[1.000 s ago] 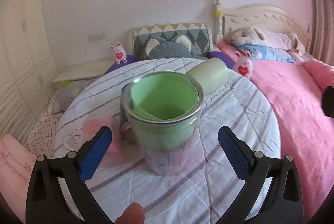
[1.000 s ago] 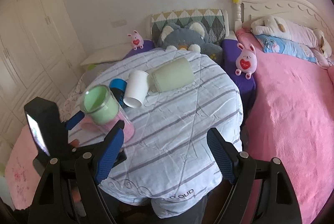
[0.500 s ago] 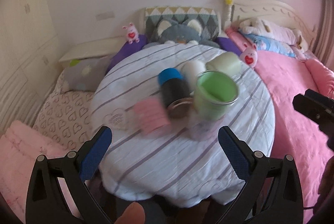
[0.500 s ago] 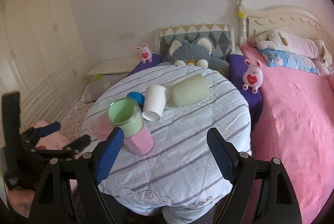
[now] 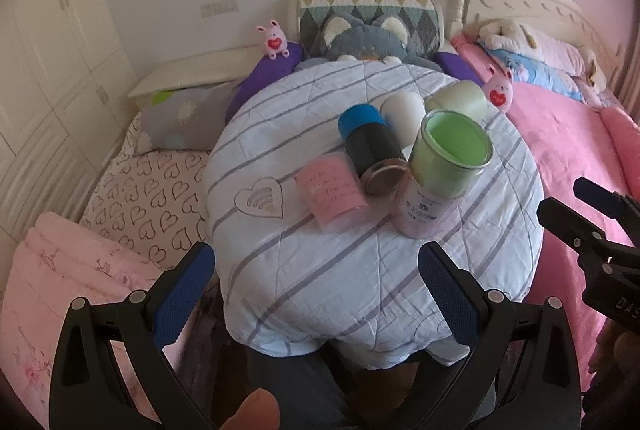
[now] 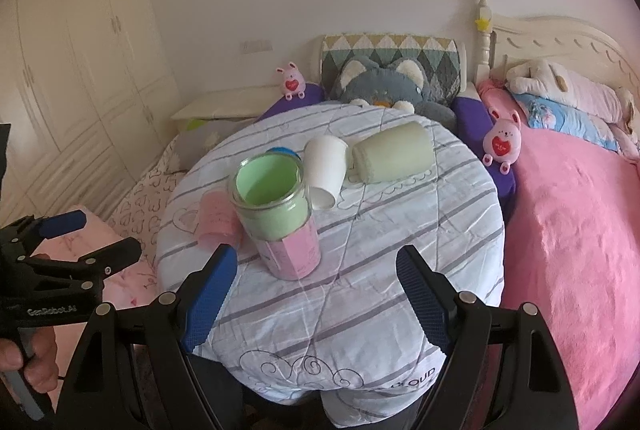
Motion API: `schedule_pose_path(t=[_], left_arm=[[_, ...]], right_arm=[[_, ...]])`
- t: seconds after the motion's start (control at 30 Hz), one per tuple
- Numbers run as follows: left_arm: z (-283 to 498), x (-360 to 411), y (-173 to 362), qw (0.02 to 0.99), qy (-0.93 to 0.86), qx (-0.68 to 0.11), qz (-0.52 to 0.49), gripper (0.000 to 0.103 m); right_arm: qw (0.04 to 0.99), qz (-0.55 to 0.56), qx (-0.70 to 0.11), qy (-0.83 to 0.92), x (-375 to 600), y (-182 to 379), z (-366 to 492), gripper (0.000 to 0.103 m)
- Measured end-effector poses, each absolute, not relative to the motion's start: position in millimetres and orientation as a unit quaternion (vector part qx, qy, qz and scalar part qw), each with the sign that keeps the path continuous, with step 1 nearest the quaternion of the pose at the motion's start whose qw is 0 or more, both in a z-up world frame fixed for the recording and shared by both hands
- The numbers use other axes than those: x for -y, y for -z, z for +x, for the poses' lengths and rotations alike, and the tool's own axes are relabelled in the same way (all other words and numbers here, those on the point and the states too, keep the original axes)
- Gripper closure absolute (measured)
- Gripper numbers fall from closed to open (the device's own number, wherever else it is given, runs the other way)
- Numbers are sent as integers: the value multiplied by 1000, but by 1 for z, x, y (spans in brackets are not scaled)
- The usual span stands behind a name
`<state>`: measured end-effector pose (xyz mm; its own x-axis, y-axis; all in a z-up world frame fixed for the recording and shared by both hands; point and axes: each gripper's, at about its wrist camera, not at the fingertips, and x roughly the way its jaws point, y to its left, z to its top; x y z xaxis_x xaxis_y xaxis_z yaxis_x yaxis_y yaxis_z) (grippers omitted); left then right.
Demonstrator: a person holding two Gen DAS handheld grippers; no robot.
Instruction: Flip cup upright
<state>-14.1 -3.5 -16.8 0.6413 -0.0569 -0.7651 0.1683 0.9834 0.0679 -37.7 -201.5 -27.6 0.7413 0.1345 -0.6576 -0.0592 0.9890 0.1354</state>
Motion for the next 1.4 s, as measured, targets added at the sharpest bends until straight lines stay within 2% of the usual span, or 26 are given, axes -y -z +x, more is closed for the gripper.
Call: schedule_pose_path(t=[1.07,1.23,1.4], left_arm=[[-16,-1,19,901,61,-426,55,0],[-34,9,5,909,70,-407,60,0],[-69,13,-18,922,70,-376,62,0]], right_arm=[[926,52,-368,-66,194,31,-32,20],[933,57,-352,-56,198,19,-48,20],[951,43,-303,-47,188,-12,-97,20]])
